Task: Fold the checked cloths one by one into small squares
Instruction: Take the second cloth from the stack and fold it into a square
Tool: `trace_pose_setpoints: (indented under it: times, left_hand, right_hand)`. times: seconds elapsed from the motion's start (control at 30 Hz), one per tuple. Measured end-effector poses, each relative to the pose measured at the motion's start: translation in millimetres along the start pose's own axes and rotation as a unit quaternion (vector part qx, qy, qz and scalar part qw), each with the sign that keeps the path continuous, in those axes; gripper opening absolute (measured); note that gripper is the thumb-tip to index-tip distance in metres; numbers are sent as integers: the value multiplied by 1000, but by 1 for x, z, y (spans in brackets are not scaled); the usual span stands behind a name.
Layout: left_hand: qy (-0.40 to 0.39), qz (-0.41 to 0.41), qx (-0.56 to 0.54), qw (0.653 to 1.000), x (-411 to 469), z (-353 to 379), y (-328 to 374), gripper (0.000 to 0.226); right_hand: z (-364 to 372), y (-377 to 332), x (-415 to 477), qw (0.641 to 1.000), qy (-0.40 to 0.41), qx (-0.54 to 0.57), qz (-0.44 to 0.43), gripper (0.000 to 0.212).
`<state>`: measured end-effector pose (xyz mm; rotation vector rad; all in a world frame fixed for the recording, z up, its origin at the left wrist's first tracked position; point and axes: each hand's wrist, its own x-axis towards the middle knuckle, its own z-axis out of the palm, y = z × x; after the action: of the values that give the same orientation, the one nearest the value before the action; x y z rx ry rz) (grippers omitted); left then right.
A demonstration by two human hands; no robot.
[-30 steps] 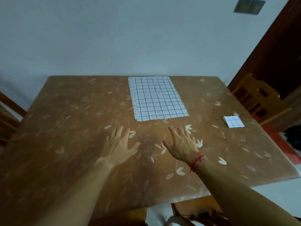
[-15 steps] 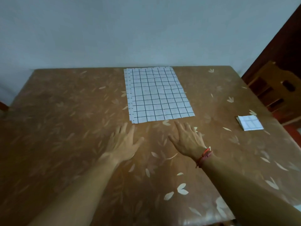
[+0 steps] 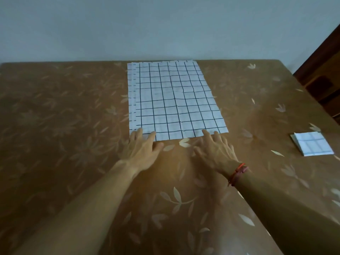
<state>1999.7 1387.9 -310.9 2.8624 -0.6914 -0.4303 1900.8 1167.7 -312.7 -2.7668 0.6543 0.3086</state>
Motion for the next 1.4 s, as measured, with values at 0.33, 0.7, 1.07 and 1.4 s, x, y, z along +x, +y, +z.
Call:
trace_pose_setpoints:
  times: [0.33,0.7,1.07,1.4]
  left_hand:
    - [-28,19,48,998,35,25,5,63]
    - [64,52,32,996,36,27,16,48]
    - [178,72,-4,981,17,3,1,15]
    - [249,132,-82,956,-53,-29,-26,22]
  right_hand:
    - [21,14,41,1000,8,-11,20,75]
    - [23,19,45,997,57,-47,-4,66]
    - [1,17,16,986,136,-83,-57,44]
    - [-10,10,-30,986,145,-81,-17,31]
